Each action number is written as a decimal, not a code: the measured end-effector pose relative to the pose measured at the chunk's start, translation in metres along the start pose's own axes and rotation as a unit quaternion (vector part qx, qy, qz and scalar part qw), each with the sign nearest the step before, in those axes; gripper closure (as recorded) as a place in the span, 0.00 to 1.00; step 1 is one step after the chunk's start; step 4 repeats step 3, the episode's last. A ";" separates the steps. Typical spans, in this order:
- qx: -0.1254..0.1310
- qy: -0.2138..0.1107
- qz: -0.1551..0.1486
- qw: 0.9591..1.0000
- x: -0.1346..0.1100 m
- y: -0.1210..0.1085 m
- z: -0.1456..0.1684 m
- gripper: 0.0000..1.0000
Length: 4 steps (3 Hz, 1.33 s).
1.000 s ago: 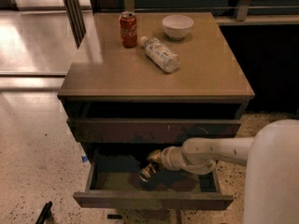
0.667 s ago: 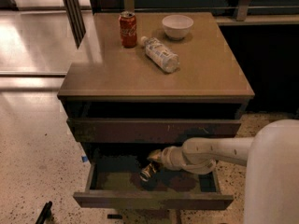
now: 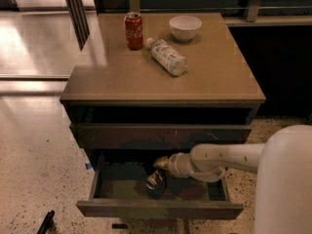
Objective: Place orange can into middle drawer
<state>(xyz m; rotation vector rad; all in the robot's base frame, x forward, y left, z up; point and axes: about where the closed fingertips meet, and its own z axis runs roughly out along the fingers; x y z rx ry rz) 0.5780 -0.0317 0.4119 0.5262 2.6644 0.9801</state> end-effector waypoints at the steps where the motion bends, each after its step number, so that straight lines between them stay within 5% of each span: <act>1: 0.000 0.000 0.000 1.000 0.000 0.000 0.000 0.12; 2: 0.000 0.000 0.000 1.000 0.000 0.000 0.000 0.00; 4: 0.000 0.000 0.000 1.000 0.000 0.000 0.000 0.00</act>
Offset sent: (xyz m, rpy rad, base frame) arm 0.0000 0.0000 0.0000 0.0000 0.0000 0.0000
